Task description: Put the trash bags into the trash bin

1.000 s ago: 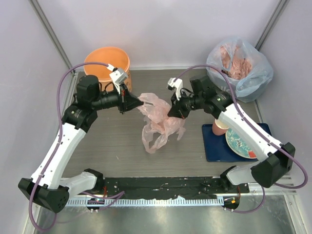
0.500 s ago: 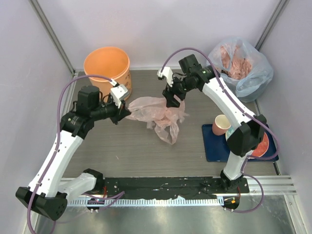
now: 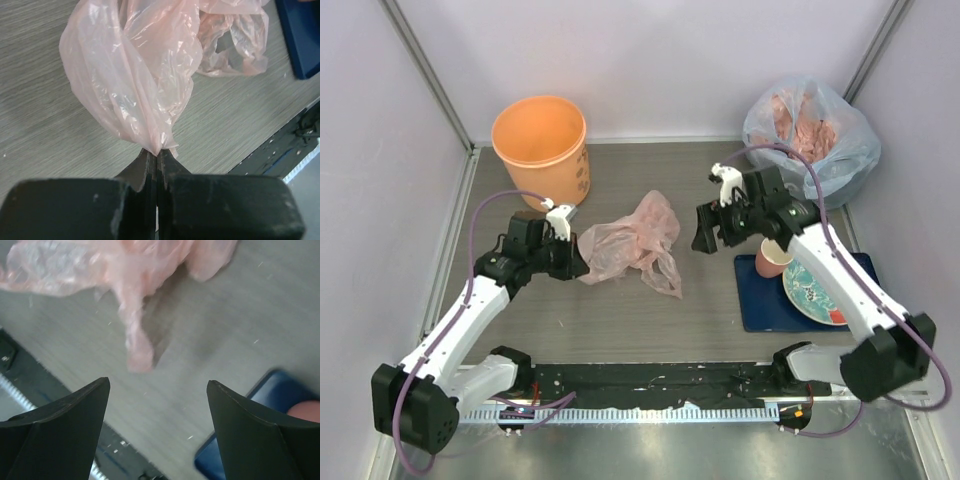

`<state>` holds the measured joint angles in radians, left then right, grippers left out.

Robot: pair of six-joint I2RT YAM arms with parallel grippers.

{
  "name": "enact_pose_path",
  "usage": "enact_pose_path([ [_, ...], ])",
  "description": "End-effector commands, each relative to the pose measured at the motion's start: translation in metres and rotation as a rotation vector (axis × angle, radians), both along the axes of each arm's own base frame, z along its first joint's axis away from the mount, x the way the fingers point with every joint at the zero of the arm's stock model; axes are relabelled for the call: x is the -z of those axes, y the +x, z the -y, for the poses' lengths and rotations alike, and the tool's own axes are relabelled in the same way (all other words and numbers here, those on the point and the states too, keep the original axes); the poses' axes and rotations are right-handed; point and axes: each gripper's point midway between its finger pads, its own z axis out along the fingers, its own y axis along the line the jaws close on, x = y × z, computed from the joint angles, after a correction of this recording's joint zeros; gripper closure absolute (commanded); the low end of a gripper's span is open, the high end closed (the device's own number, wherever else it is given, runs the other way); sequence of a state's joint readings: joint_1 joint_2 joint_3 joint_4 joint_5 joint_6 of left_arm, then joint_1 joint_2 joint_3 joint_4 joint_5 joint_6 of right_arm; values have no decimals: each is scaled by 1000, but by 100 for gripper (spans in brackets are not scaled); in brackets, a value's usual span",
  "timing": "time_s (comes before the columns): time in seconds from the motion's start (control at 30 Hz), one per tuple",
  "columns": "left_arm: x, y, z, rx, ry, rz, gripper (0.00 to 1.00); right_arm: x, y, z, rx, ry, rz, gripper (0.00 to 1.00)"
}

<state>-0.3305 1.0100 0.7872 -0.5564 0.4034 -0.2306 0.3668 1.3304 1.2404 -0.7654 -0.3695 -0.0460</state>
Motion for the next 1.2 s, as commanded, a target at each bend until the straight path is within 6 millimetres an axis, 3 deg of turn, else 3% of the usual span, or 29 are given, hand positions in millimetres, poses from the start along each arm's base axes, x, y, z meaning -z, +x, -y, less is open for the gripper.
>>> enact_pose_path([
  [0.0,-20,16,10,-50,-94,33,100,16,-41,-13,50,166,-104,15],
  [0.07,-21,16,13,-45,-109,34,100,16,-44,-16,50,209,-62,15],
  [0.1,-21,16,13,-42,-112,33,100,32,-51,-17,47,209,-82,15],
  [0.17,-19,15,14,-38,-112,26,100,35,-46,-26,19,240,-18,15],
  [0.2,-18,14,14,-37,-112,23,100,51,-51,-26,12,222,-32,15],
  [0.27,-18,14,14,-36,-114,19,100,65,-52,-33,-14,208,-19,15],
  [0.3,-18,14,15,-35,-117,18,100,83,-56,-32,-8,190,-56,15],
  [0.6,-21,16,17,-30,-135,13,100,126,-63,-61,65,274,-144,18],
  [0.63,-21,16,17,-31,-137,12,100,125,-49,-61,104,283,-94,19],
  [0.77,-18,15,15,-40,-144,-9,99,137,-35,-58,139,242,-58,29],
  [0.83,-19,13,14,-38,-150,-18,97,132,-30,-59,135,240,-45,39],
  [0.87,-21,13,15,-31,-154,-15,96,126,-27,-60,131,245,-31,56],
  [0.93,-19,12,12,-27,-137,-9,92,112,-23,-61,125,248,-13,75],
  [0.97,-18,13,9,-37,-122,-2,91,108,-22,-59,114,239,-2,92],
  [1.0,-17,13,7,-42,-118,2,88,90,-20,-60,103,251,32,99],
  [1.03,-17,14,6,-53,-117,6,86,93,-28,-55,98,219,1,99],
  [1.1,-17,17,6,-70,-139,26,79,74,-33,-52,73,234,51,99],
  [1.17,-15,17,10,-90,-195,14,76,66,-40,-49,55,231,63,99],
])
